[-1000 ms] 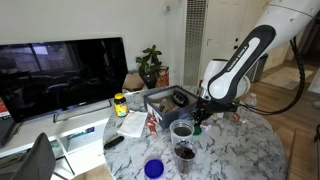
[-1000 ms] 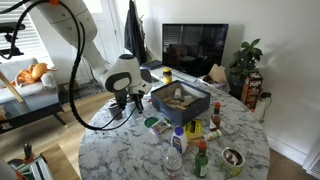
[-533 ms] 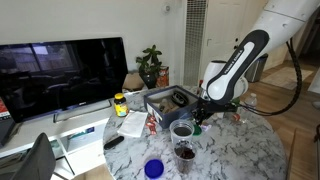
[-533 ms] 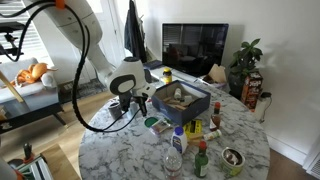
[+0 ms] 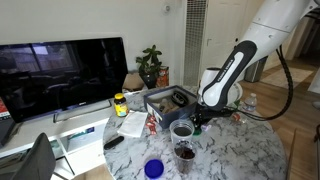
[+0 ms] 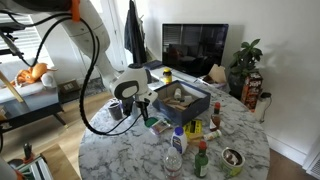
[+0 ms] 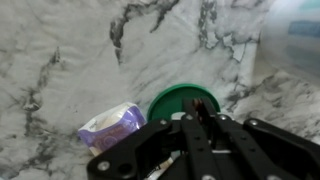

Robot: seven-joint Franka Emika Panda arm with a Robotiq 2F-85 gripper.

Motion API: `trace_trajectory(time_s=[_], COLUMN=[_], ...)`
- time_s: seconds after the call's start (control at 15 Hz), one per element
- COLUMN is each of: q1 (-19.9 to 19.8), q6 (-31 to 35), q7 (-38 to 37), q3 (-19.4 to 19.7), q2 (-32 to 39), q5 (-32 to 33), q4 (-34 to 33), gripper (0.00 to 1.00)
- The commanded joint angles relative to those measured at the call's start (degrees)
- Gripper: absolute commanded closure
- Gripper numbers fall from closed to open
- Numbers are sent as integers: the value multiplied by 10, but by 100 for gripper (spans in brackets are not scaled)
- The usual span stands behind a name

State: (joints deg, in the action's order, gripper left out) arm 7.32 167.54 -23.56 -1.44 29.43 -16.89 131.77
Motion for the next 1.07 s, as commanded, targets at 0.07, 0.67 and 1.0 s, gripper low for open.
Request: trace_trajectory(time_s=[0.07,0.67,1.0], q1=[-7,9,19], q6=[17,-19,-80], q7=[-4,-22,-19], q3=[-9,16,25], q2=[45,85,64], q5=[-17,-7,13], q4=[-36,-63,-50], gripper=[97,97,97])
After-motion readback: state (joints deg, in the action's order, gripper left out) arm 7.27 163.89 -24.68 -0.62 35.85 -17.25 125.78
